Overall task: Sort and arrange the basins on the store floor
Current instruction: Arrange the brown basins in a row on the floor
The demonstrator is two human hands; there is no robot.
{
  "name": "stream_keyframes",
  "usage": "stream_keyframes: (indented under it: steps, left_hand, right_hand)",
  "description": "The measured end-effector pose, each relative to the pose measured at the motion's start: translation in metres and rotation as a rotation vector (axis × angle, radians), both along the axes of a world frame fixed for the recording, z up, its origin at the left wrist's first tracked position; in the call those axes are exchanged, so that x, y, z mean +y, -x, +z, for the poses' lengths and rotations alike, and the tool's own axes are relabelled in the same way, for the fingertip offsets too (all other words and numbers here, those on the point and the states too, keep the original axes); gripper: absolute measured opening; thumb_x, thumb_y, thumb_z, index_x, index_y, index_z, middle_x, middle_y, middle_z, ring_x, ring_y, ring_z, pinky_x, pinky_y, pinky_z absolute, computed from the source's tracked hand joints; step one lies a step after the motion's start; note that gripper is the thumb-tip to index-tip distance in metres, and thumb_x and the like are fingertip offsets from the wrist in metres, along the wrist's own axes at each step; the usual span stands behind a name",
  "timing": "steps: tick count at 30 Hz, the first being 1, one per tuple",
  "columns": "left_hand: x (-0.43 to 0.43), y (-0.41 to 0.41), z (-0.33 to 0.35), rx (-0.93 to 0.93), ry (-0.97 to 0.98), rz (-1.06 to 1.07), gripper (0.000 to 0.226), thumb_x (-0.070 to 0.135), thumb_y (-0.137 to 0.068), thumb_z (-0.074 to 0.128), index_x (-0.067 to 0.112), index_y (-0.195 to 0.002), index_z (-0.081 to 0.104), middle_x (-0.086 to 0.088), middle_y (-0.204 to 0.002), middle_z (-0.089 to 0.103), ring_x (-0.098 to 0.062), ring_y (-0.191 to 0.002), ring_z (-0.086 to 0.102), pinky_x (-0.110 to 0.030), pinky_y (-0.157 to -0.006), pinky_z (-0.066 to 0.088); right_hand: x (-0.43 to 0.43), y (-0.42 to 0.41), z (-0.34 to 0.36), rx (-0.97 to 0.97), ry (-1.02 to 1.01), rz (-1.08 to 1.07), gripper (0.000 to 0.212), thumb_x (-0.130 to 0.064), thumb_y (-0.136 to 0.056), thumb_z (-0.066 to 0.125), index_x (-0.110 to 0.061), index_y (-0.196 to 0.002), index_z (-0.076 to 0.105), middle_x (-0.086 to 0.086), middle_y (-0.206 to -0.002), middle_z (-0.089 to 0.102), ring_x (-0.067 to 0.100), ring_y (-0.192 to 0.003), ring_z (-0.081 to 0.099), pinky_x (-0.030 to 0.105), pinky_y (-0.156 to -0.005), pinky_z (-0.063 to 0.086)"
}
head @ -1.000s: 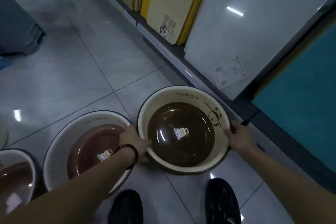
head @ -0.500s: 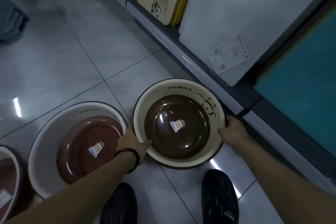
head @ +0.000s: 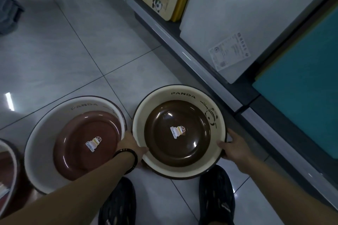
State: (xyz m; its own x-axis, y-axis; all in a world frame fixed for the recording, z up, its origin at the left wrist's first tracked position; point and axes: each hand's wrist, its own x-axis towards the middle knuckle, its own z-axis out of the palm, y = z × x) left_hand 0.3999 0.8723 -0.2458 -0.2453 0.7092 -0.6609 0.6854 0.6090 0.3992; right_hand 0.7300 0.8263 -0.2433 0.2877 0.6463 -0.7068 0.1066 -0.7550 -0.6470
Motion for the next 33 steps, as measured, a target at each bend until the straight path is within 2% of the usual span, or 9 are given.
stream_keyframes:
  steps: [6,9,11,14,16,19,24,28,33]
  left_hand:
    - [0.009,0.018,0.017,0.010,-0.037,0.005,0.055,0.060,-0.086,0.062,0.009,-0.106,0.069,-0.010,-0.103,0.074,-0.026,-0.091,0.069,-0.029,-0.078,0.053]
    - [0.014,0.047,0.041,-0.072,-0.049,0.128,0.040,0.046,-0.078,0.061,0.008,-0.078,0.074,-0.014,-0.076,0.076,-0.034,-0.071,0.076,-0.050,-0.066,0.064]
    - [0.008,0.080,0.057,-0.040,-0.056,0.139,0.028,0.036,-0.077,0.063,0.011,-0.073,0.074,-0.010,-0.073,0.076,-0.033,-0.071,0.074,-0.047,-0.071,0.064]
    - [-0.011,0.137,0.063,0.070,-0.069,0.217,0.042,0.051,-0.078,0.069,0.015,-0.097,0.079,-0.010,-0.103,0.077,-0.033,-0.097,0.070,-0.039,-0.092,0.056]
    - [-0.031,0.177,0.057,0.155,-0.021,0.358,0.063,0.053,-0.078,0.072,0.011,-0.124,0.069,-0.016,-0.129,0.067,-0.036,-0.118,0.062,-0.039,-0.101,0.049]
    - [-0.068,0.228,0.043,0.295,0.086,0.583,0.095,0.055,-0.068,0.068,0.003,-0.144,0.046,-0.022,-0.146,0.050,-0.041,-0.134,0.048,-0.048,-0.109,0.042]
    - [-0.090,0.256,0.012,0.188,0.089,0.640,0.078,0.047,-0.088,0.068,0.002,-0.148,0.046,-0.021,-0.151,0.047,-0.036,-0.136,0.048,-0.041,-0.110,0.038]
    - [-0.084,0.250,0.007,-0.127,-0.020,0.824,0.080,0.028,-0.068,0.086,-0.001,-0.137,0.056,-0.021,-0.131,0.064,-0.037,-0.115,0.063,-0.048,-0.102,0.051]
    - [-0.069,0.247,0.007,-0.242,-0.112,0.967,0.056,0.031,-0.069,0.074,0.002,-0.117,0.067,-0.014,-0.107,0.071,-0.032,-0.094,0.069,-0.046,-0.089,0.058]
  right_hand:
    - [0.020,0.008,0.030,-0.365,0.169,0.289,0.052,-0.032,-0.098,0.068,-0.006,-0.141,0.052,0.006,-0.105,0.066,0.023,-0.097,0.066,0.043,-0.089,0.061]
    - [0.058,0.032,0.082,-0.555,0.189,0.509,0.048,-0.037,-0.100,0.062,-0.006,-0.136,0.056,0.013,-0.111,0.066,0.027,-0.096,0.067,0.040,-0.082,0.061]
    - [0.081,0.063,0.123,-0.680,0.090,0.759,0.040,-0.034,-0.101,0.060,-0.010,-0.133,0.063,0.010,-0.114,0.069,0.026,-0.097,0.068,0.037,-0.083,0.059]
    - [0.097,0.131,0.172,-0.775,-0.055,1.159,0.030,-0.031,-0.099,0.062,-0.023,-0.128,0.067,0.004,-0.123,0.068,0.025,-0.111,0.066,0.037,-0.095,0.054]
    - [0.095,0.180,0.182,-0.675,-0.083,1.248,0.024,-0.030,-0.096,0.064,-0.021,-0.115,0.074,0.005,-0.106,0.074,0.026,-0.100,0.071,0.039,-0.088,0.057]
    - [0.081,0.247,0.160,-0.350,0.057,1.120,0.028,-0.023,-0.100,0.060,-0.001,-0.112,0.072,0.020,-0.101,0.076,0.039,-0.086,0.075,0.049,-0.084,0.063]
    - [0.026,0.314,0.079,-0.071,0.360,0.710,0.041,-0.030,-0.101,0.063,0.001,-0.127,0.055,0.028,-0.118,0.064,0.044,-0.089,0.069,0.050,-0.077,0.061]
    - [0.007,0.327,0.039,0.155,0.240,0.311,0.008,-0.012,-0.098,0.065,-0.011,-0.097,0.057,0.007,-0.089,0.059,0.022,-0.077,0.057,0.040,-0.077,0.055]
    - [0.015,0.345,0.023,0.310,0.089,0.039,0.029,-0.008,-0.092,0.071,-0.017,-0.119,0.065,0.014,-0.106,0.074,0.035,-0.093,0.073,0.046,-0.066,0.063]
